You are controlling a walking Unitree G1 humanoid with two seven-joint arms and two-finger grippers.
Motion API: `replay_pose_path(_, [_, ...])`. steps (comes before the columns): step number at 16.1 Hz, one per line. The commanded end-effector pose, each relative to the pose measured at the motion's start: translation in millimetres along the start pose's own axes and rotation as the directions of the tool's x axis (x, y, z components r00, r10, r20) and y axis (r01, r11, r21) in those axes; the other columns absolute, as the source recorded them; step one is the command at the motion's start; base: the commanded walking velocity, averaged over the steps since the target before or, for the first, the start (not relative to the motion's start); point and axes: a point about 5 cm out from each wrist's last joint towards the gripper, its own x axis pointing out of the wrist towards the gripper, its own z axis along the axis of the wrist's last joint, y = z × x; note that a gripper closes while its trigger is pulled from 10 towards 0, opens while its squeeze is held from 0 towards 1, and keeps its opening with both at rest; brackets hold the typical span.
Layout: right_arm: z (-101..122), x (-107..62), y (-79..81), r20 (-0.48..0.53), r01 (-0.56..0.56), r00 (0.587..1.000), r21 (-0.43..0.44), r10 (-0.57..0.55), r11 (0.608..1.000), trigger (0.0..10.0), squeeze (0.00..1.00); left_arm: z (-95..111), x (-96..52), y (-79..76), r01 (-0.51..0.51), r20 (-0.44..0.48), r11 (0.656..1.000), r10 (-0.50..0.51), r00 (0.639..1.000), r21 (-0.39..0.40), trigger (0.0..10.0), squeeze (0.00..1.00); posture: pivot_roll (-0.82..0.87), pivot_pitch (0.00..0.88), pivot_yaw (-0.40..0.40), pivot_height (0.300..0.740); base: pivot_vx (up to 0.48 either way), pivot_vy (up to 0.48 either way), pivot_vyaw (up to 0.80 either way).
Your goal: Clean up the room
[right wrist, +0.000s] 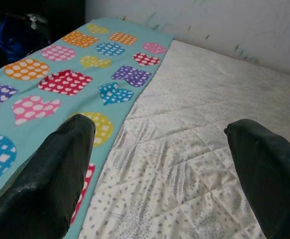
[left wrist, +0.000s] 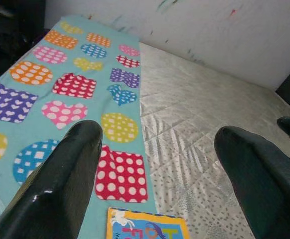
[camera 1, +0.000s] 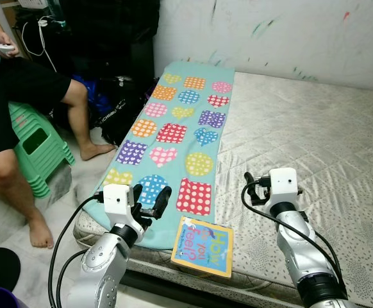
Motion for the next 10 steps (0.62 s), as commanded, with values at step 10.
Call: replay_pose_path(10, [6.3,-3.7,-5.3,0.041,0.011,0.999,-0.001,-0.011,1.000,10.0,0.00,2.1,3.2,9.4,-0.070,0.010,0.996,0.070,0.998,0.056,10.0,0.00,-0.09,0.000,0.014,0.740,0.000,0.000,-0.56])
